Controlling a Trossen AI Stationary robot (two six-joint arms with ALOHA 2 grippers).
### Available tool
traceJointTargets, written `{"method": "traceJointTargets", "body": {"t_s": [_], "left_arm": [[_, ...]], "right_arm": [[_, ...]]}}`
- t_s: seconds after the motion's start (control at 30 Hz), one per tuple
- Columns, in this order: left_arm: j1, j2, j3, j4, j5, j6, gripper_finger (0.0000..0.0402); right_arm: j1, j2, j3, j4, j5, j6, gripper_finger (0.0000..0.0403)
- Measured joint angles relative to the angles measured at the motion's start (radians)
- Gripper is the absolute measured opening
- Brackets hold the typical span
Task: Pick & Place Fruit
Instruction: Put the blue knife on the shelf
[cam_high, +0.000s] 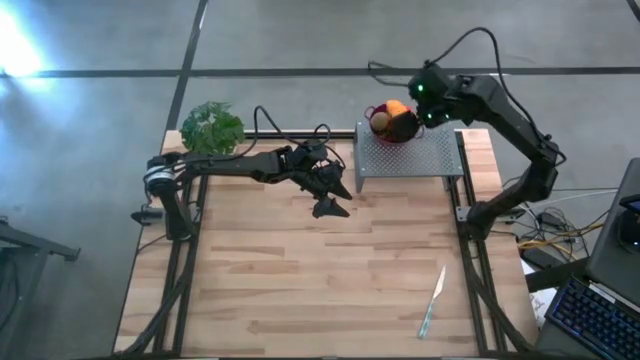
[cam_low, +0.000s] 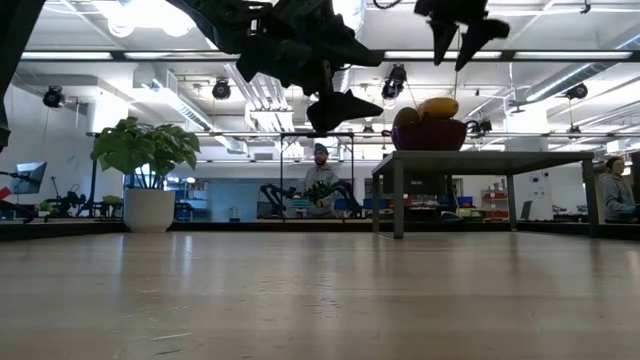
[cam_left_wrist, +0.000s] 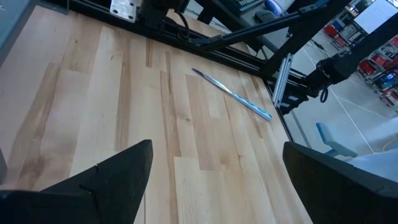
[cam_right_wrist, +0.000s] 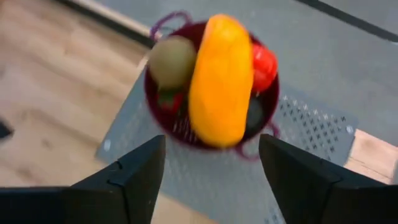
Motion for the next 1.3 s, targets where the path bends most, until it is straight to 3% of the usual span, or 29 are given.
{"method": "traceJointTargets", "body": {"t_s": [0.27,0.47,0.57,0.73,0.97,1.3], "left_arm": [[0.002,-0.008,0.001,0.007,-0.004,0.049,0.0365],[0.004,-0.11,-0.045,0.019,-0.223,0.177,0.0365],[0.014,-0.23,-0.131,0.019,-0.31,0.227,0.0365],[0.031,-0.479,-0.334,0.072,-0.332,0.246,0.0365],[0.031,-0.791,-0.615,0.217,-0.535,0.272,0.0365],[0.029,-1.103,-0.839,0.251,-0.588,0.287,0.0365]], "right_arm": [[0.245,-0.048,-0.013,-0.123,0.041,0.143,0.023],[0.447,-0.124,-0.124,-0.122,0.032,0.347,0.0231],[0.548,-0.172,-0.184,-0.121,0.028,0.457,0.0237],[0.713,-0.236,-0.299,-0.121,0.042,0.683,0.0246],[0.894,-0.239,-0.444,-0.089,0.037,0.939,0.0234],[1.067,-0.149,-0.503,-0.024,-0.015,1.145,0.0221]]}}
